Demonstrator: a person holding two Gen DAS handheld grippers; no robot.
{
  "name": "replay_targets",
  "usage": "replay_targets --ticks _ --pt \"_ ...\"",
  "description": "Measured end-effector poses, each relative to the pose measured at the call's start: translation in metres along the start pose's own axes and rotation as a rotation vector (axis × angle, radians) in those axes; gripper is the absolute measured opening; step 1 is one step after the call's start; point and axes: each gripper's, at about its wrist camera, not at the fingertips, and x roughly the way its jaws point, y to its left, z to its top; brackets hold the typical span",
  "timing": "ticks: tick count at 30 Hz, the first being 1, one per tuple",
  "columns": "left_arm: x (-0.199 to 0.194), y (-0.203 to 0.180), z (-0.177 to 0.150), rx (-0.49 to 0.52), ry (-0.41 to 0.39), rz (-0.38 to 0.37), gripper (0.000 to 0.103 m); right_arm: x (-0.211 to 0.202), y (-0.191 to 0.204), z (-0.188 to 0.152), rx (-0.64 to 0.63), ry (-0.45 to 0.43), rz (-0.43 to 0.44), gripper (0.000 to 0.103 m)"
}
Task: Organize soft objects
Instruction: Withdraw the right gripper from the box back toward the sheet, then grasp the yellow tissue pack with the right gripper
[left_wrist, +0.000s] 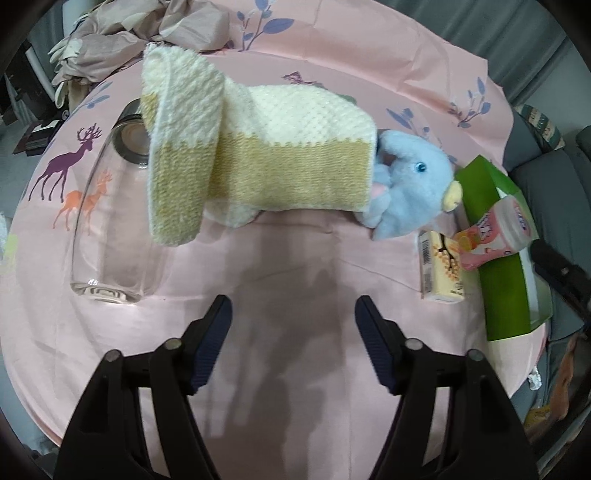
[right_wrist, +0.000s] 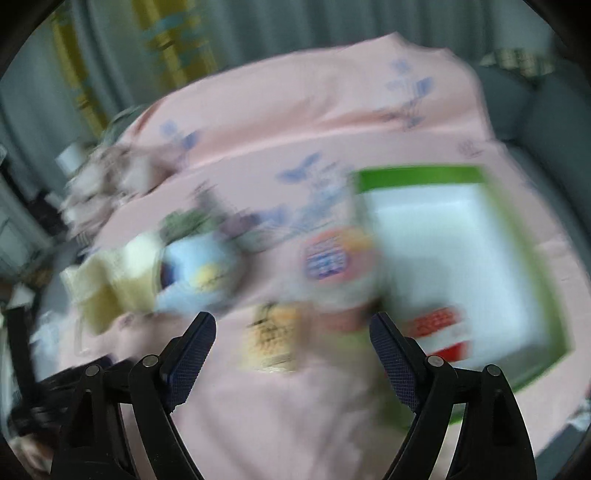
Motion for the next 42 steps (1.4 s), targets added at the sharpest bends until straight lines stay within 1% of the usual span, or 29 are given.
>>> replay_targets --ticks 1,2,3,4,8,9,10,13,14,16,18,20,21,22,25,26,27,30,32,34,37,39,41,42 --pt "0.001 0.0 -0.001 -0.005 -0.002 0.005 0.077 0.01 0.005 -0.002 0.01 0.021 0.01 0.086" --pt "0.001 0.002 -0.002 -0.009 -0.004 0.006 0.081 0.024 0.009 -0.004 0.037 0.055 0.052 0.086" --pt "0.002 0.004 -0.002 -0.013 -0.005 0.007 0.086 0.037 0.012 -0.007 0.056 0.085 0.035 0.086" --pt "0.002 0.006 -0.003 -0.016 -0.004 0.01 0.087 0.049 0.014 -0.009 0.058 0.107 0.016 0.086" --pt "0.007 0.016 -0.007 -0.024 0.014 0.044 0.087 0.077 0.02 -0.011 0.028 0.173 -0.001 0.086" --pt "0.006 0.018 -0.008 -0.03 0.014 0.047 0.087 0.083 0.021 -0.012 0.018 0.184 -0.019 0.086" --pt "0.005 0.02 -0.008 -0.037 0.012 0.045 0.087 0.085 0.022 -0.016 0.009 0.19 -0.037 0.086" --pt "0.0 0.025 -0.01 -0.042 0.005 0.034 0.087 0.092 0.025 -0.023 0.012 0.202 -0.057 0.084" --pt "-0.002 0.027 -0.011 -0.037 0.005 0.035 0.087 0.092 0.025 -0.023 0.012 0.208 -0.055 0.083" --pt "-0.003 0.029 -0.013 -0.03 0.005 0.045 0.087 0.095 0.026 -0.026 0.003 0.22 -0.04 0.068" --pt "-0.005 0.034 -0.015 -0.037 0.006 0.061 0.087 0.098 0.026 -0.029 -0.003 0.227 -0.047 0.057" --pt "-0.005 0.04 -0.017 -0.053 0.013 0.061 0.087 0.096 0.03 -0.031 -0.019 0.216 -0.061 0.057" --pt "-0.005 0.041 -0.017 -0.059 0.015 0.057 0.087 0.094 0.035 -0.033 -0.047 0.221 -0.067 0.057" --pt "-0.006 0.043 -0.017 -0.068 0.018 0.052 0.087 0.093 0.04 -0.036 -0.071 0.231 -0.047 0.057" --pt "-0.007 0.043 -0.016 -0.078 0.018 0.048 0.087 0.086 0.056 -0.043 -0.119 0.284 0.071 0.057" --pt "-0.008 0.044 -0.015 -0.077 0.016 0.048 0.087 0.083 0.063 -0.047 -0.148 0.301 0.098 0.057" --pt "-0.009 0.044 -0.015 -0.074 0.015 0.047 0.087 0.08 0.071 -0.05 -0.185 0.312 0.107 0.057" --pt "-0.012 0.045 -0.015 -0.078 0.005 0.053 0.087 0.067 0.086 -0.056 -0.251 0.3 0.077 0.057" --pt "-0.012 0.044 -0.015 -0.084 0.006 0.055 0.087 0.058 0.088 -0.056 -0.259 0.296 0.102 0.061" --pt "-0.013 0.042 -0.014 -0.084 0.008 0.042 0.087 0.048 0.086 -0.052 -0.243 0.273 0.131 0.069" --pt "-0.011 0.029 -0.014 -0.047 0.013 0.022 0.087 0.039 0.073 -0.044 -0.187 0.234 0.144 0.07" --pt "-0.007 0.019 -0.016 -0.017 0.019 0.013 0.087 0.041 0.065 -0.038 -0.141 0.225 0.152 0.07" --pt "-0.001 0.007 -0.02 0.014 0.033 -0.007 0.085 0.042 0.054 -0.036 -0.086 0.229 0.185 0.07" --pt "0.003 0.001 -0.022 0.026 0.045 -0.03 0.082 0.043 0.049 -0.035 -0.06 0.23 0.202 0.07"
